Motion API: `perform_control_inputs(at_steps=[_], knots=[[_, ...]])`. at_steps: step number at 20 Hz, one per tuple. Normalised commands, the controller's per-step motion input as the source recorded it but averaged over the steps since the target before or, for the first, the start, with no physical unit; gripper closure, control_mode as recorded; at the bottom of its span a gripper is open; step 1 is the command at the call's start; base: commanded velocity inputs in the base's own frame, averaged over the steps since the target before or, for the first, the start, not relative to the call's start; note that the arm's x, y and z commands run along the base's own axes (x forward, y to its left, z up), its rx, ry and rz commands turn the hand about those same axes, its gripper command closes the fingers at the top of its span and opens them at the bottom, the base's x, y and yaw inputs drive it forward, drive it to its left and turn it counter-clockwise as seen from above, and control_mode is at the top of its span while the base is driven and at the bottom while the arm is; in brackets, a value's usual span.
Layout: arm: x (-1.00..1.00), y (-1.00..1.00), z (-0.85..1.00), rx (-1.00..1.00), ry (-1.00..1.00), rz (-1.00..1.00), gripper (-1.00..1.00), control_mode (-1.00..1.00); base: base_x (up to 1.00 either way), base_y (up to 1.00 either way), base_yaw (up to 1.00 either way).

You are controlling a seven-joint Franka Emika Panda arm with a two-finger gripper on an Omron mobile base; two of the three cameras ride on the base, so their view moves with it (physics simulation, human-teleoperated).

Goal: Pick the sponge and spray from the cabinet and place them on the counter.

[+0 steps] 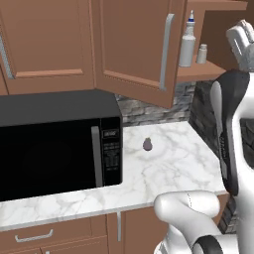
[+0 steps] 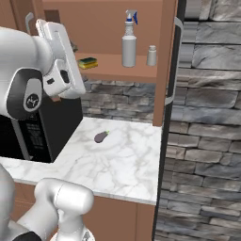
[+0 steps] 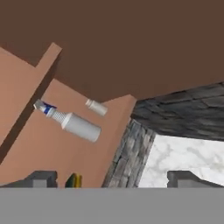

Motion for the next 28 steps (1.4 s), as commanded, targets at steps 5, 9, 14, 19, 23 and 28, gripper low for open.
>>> perform_control_inputs(at_steps=[5,9,14,19,23,28], knots=[[0.0,-0.04,0.0,0.23,-0.12,0.05,-1.0,-1.0,0.0,0.0,0.0],[0.0,0.0,0.0,0.26,-0.15,0.09,-1.0,-1.0,0.0,0.0,0.0],[0.0,0.0,-0.06,0.28,-0.16,0.11,-1.0,-1.0,0.0,0.0,0.0],[0.04,0.02,-0.15,0.22,-0.11,0.11,-1.0,-1.0,0.0,0.0,0.0],[0.29,0.21,-0.07,0.07,-0.01,0.14,-1.0,-1.0,0.0,0.0,0.0],[0.4,0.25,-0.01,0.0,0.0,0.14,-1.0,-1.0,0.0,0.0,0.0]])
